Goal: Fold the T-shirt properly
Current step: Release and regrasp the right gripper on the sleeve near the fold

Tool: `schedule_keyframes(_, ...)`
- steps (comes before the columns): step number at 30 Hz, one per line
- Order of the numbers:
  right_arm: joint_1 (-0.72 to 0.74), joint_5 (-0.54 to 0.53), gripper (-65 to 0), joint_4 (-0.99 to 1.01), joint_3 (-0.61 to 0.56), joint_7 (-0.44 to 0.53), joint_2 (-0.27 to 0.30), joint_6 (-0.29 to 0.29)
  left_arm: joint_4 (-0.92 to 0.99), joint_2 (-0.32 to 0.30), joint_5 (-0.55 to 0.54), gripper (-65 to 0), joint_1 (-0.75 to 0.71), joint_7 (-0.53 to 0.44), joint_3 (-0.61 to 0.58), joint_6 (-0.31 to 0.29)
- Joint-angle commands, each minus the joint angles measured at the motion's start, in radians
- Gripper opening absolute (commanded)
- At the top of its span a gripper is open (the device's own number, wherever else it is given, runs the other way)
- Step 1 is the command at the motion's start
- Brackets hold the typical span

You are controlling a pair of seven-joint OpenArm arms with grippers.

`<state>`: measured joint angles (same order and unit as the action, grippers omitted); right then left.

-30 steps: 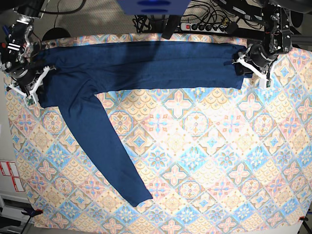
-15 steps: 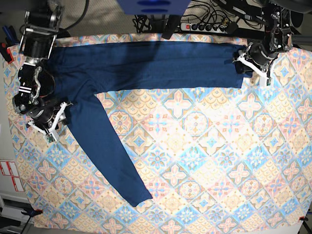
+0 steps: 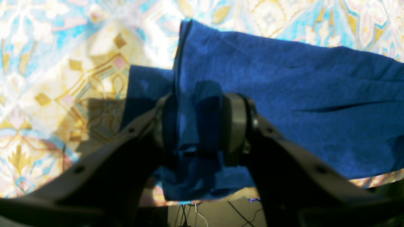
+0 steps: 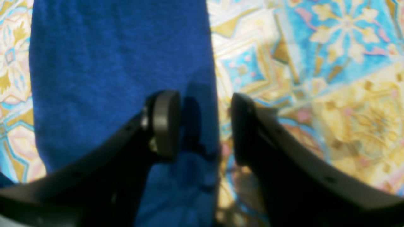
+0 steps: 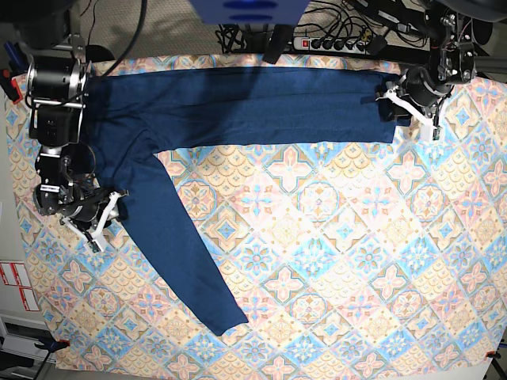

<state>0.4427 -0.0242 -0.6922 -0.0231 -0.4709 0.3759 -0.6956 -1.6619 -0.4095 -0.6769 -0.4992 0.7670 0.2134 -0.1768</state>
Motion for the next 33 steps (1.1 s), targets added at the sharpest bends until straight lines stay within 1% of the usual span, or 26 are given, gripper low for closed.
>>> schedule_keyframes(1, 0.044, -0.013, -39.1, 0.004, 0.001, 0.033, 0.011, -0.003, -0.019, -0.01, -0.007, -41.6, 0.0, -0.014, 0.008, -0.002)
schedule_keyframes(6, 0.095, -0.013, -32.5, 0.102, 0.002, 0.05, 0.011, -0.003, -0.019, -0.009, -0.007, -41.5, 0.0, -0.014, 0.004, -0.002)
schedule_keyframes(8, 0.1, -0.012, -31.7, 0.11, 0.001, 0.062, 0.011, -0.003, -0.019, -0.009, -0.007, -40.4, 0.001, -0.014, 0.005, -0.002)
schedule_keyframes(10, 0.1, -0.012, -31.6, 0.111, 0.001, 0.071, 0.011, -0.003, -0.019, -0.009, -0.007, -35.9, 0.001, -0.014, 0.005, -0.002)
schedule_keyframes(12, 0.1, -0.012, -31.6, 0.111, 0.001, 0.079, 0.011, -0.003, -0.019, -0.012, -0.007, -27.6, 0.0, -0.014, 0.002, -0.002)
schedule_keyframes(14, 0.1, -0.012, -31.6, 0.113, 0.001, 0.079, 0.011, -0.003, -0.019, -0.012, -0.008, -20.8, 0.0, -0.014, 0.002, -0.003)
schedule_keyframes(16, 0.1, -0.012, -31.6, 0.113, 0.001, 0.082, 0.011, -0.003, -0.019, -0.009, -0.008, -17.5, 0.0, -0.014, 0.004, -0.003)
schedule_keyframes(19, 0.097, -0.012, -31.6, 0.131, 0.001, 0.119, 0.011, -0.003, -0.021, -0.007, -0.017, -18.1, 0.0, -0.02, 0.007, -0.003)
schedule_keyframes(23, 0.101, -0.012, -31.6, 0.248, 0.002, 0.191, 0.011, -0.003, -0.021, -0.012, -0.089, -18.1, 0.0, -0.02, 0.01, -0.003)
schedule_keyframes(26, 0.103, -0.012, -31.6, 0.297, 0.002, 0.237, 0.013, -0.003, -0.021, -0.01, -0.123, -18.1, -0.002, -0.016, 0.041, -0.003)
schedule_keyframes(29, 0.101, -0.012, -31.6, 0.308, 0.001, 0.238, 0.013, -0.003, -0.022, -0.009, -0.126, -18.1, -0.002, -0.016, 0.051, -0.003)
schedule_keyframes(33, 0.097, -0.01, -32.4, 0.32, -0.007, 0.232, 0.013, -0.003, -0.073, -0.009, -0.126, -18.1, -0.014, -0.017, 0.051, -0.003)
